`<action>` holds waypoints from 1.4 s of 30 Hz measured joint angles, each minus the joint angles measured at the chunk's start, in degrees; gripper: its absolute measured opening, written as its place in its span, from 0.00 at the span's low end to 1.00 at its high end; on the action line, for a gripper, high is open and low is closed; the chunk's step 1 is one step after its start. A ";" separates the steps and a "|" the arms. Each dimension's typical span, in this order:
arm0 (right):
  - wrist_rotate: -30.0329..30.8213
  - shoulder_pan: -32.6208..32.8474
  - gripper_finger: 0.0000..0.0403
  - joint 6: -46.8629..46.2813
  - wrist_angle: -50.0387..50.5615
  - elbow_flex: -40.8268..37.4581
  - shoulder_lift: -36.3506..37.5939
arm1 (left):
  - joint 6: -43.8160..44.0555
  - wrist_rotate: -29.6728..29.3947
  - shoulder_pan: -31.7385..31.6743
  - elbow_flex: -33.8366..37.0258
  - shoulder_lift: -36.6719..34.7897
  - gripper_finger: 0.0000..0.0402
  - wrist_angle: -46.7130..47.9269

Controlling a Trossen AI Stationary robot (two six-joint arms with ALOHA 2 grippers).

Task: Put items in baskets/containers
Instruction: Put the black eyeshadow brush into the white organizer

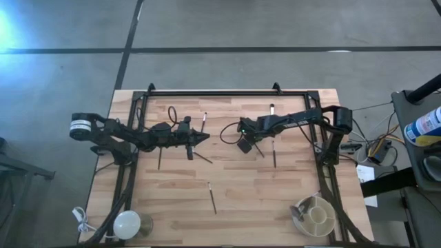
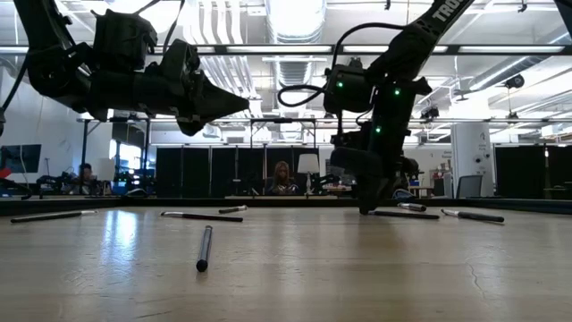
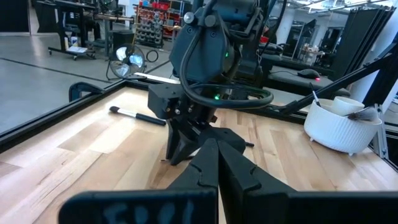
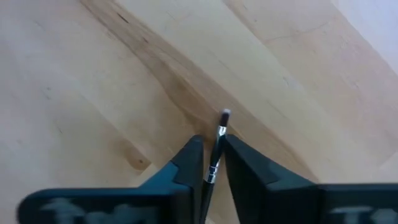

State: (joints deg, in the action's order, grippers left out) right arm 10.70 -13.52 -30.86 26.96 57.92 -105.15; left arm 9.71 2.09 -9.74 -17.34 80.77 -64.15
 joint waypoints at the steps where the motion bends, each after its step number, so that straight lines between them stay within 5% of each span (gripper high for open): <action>1: -0.06 0.00 0.13 0.01 -0.14 -0.01 -0.03 | -0.01 0.00 0.00 0.00 0.00 0.00 0.00; 18: -0.50 1.67 0.03 6.36 -4.50 -1.01 2.99 | 4.65 -2.21 0.02 -0.44 0.00 0.03 1.00; 28: -5.33 2.18 0.03 8.45 -26.57 -10.33 10.31 | 6.68 -4.15 0.04 -4.07 3.16 0.26 3.25; 36: -6.45 3.68 0.03 11.36 -44.49 -16.23 16.80 | 6.49 2.71 0.09 -4.49 12.11 0.25 -12.67; 42: -8.07 5.16 0.03 13.03 -55.60 -18.31 19.47 | 10.27 3.39 0.09 -8.07 16.87 0.24 -13.89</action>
State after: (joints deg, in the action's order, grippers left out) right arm 2.62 -8.36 -17.84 -28.65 39.61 -85.68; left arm 19.98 5.47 -9.65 -25.41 97.64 -78.04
